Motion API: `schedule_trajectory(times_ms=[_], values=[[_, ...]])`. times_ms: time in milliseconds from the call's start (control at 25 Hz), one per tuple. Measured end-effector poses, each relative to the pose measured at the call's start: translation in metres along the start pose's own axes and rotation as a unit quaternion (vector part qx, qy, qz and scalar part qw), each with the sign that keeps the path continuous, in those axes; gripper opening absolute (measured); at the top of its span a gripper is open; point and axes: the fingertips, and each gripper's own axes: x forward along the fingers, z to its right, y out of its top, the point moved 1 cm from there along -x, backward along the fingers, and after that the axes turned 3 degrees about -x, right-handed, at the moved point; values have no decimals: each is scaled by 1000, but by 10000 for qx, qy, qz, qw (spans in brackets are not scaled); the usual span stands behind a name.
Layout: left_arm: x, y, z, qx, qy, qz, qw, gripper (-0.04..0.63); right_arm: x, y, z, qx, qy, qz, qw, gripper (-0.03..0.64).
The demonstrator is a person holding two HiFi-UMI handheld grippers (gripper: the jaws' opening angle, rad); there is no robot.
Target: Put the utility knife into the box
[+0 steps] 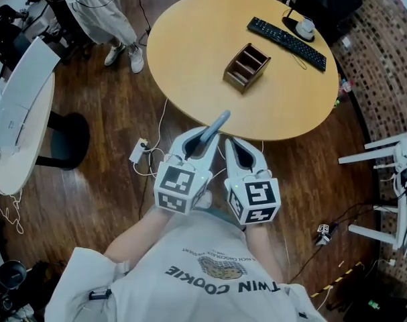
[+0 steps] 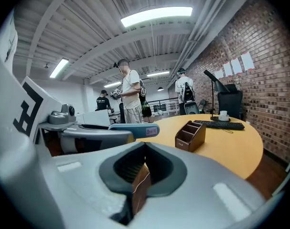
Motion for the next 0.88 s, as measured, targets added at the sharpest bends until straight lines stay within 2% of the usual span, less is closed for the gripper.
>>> schedule_trajectory(times_ms=[400, 720, 880], values=[[46, 2, -17, -136, -183, -134, 9996, 71, 35, 7, 26, -28, -87, -104, 9999, -2], [89, 13, -49, 70, -415, -276, 9987, 71, 81, 21, 47, 41, -283, -210, 9994, -2], [113, 17, -65, 408, -590, -432, 9965, 71, 102, 28, 61, 99, -512, -231, 9984, -1]])
